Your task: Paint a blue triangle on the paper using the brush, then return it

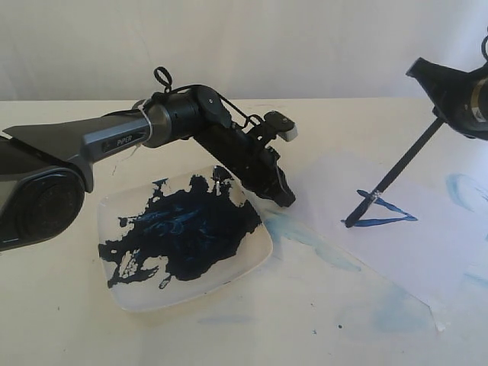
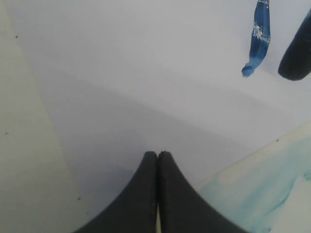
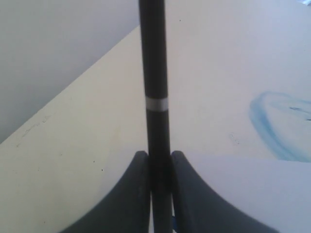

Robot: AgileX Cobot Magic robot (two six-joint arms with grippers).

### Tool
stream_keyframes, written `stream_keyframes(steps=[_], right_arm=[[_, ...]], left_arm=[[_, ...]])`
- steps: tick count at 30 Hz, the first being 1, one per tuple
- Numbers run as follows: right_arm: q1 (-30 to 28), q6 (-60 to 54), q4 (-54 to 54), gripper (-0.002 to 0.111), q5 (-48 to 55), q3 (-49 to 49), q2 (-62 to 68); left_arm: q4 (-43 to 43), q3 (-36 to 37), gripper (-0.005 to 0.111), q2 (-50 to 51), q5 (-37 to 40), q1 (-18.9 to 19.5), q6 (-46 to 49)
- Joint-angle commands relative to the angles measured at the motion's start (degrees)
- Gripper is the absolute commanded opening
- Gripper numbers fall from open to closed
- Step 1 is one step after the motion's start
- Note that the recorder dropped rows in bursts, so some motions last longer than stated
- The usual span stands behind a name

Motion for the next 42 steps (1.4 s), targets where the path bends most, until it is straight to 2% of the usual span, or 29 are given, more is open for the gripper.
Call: stream_keyframes(steps=[1, 5, 10, 42], right_arm=[[-0.2, 0.7, -0.4, 0.0, -0.4, -0.3, 1.1], [-0.2, 8.2, -7.8, 0.0, 1.6, -0.3, 1.4], [-0.2, 11.2, -11.7, 0.0, 2.0, -0.3, 1.4], [-0.2, 12.4, -11.8, 0.0, 2.1, -0.3, 2.4]], left_arm=[[-0.3, -0.1, 0.0, -0.1, 1.9, 0.1, -0.3], [-0.3, -0.1, 0.0, -0.1, 1.9, 0.1, -0.3], [-0.3, -0.1, 0.0, -0.1, 1.9, 0.1, -0.3], [-0.3, -0.1, 0.0, -0.1, 1.9, 0.1, -0.2]])
